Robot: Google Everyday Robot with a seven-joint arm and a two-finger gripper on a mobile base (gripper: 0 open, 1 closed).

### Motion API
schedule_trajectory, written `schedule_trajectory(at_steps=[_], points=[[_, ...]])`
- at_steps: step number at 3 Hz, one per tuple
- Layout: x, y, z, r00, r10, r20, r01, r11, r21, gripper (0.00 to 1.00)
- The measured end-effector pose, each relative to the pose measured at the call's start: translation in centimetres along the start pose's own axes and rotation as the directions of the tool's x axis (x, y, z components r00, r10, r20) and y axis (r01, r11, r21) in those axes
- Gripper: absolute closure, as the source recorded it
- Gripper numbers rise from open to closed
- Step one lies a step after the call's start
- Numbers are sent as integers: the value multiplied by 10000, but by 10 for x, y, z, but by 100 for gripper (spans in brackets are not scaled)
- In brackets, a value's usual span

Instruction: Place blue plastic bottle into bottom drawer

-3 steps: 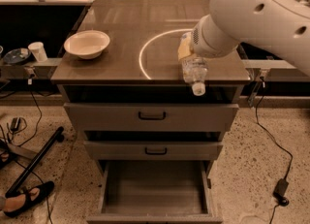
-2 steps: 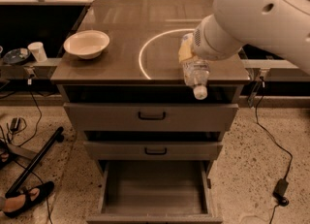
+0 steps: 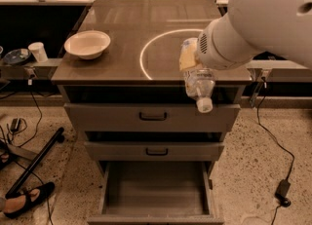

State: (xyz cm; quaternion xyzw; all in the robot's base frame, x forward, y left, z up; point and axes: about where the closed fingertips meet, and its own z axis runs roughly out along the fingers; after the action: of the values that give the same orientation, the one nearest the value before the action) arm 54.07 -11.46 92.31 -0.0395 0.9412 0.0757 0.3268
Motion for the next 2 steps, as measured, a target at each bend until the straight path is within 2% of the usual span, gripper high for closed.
schedule_trajectory(at_steps=[1, 2], points=[[-1, 0, 0, 10000, 6, 24, -6, 10000, -9, 100], [-4, -5, 4, 9985, 530, 114, -523, 9973, -507, 100]])
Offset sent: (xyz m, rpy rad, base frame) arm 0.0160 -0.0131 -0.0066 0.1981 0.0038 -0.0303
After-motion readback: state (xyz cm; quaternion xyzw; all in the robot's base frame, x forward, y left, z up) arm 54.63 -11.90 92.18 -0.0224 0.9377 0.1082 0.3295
